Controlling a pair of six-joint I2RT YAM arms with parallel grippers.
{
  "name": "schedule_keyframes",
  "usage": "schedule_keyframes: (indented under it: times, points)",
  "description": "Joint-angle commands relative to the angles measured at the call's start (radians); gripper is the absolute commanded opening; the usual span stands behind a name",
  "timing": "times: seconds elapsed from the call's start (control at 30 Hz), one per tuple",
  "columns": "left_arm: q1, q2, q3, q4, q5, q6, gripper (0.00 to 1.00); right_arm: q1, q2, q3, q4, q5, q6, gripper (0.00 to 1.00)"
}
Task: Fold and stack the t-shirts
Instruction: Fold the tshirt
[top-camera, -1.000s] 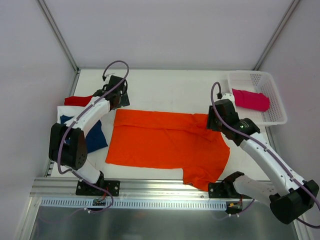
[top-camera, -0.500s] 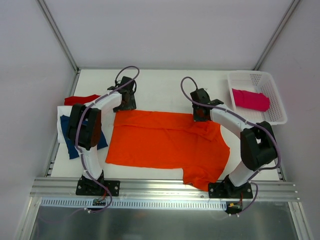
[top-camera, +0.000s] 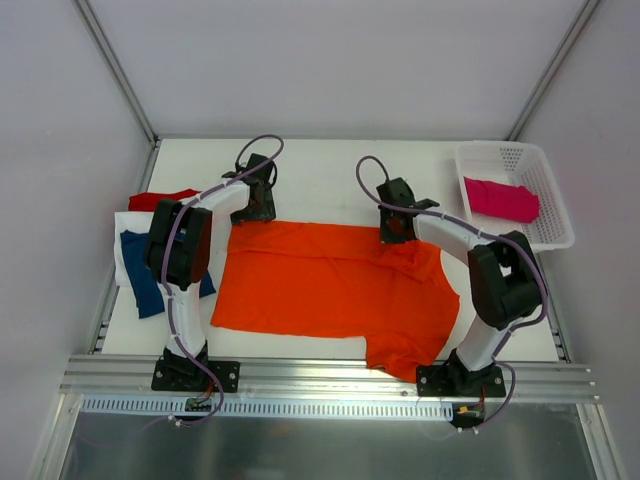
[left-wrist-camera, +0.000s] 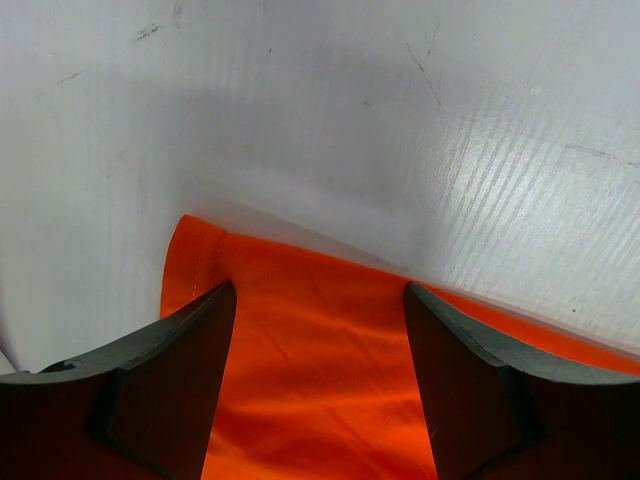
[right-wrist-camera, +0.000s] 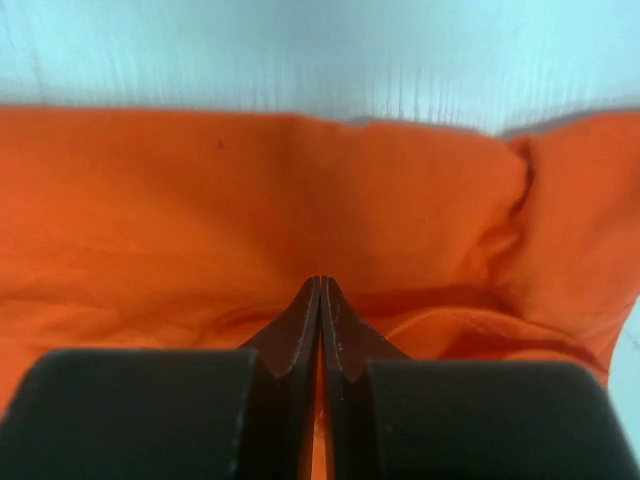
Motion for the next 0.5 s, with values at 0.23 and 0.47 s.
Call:
schedule_keyframes:
  times: [0.23, 0.47]
  points:
    - [-0.013, -0.05, -0.026, -0.005, 0.005, 0.001, 0.68, 0.162, -0.293, -0.099, -0.239, 0.079, 0.091, 0.03]
    - [-0.013, -0.088, -0.053, -0.005, 0.025, -0.008, 0.67, 0.262, -0.504, -0.219, -0.315, 0.109, 0.183, 0.04]
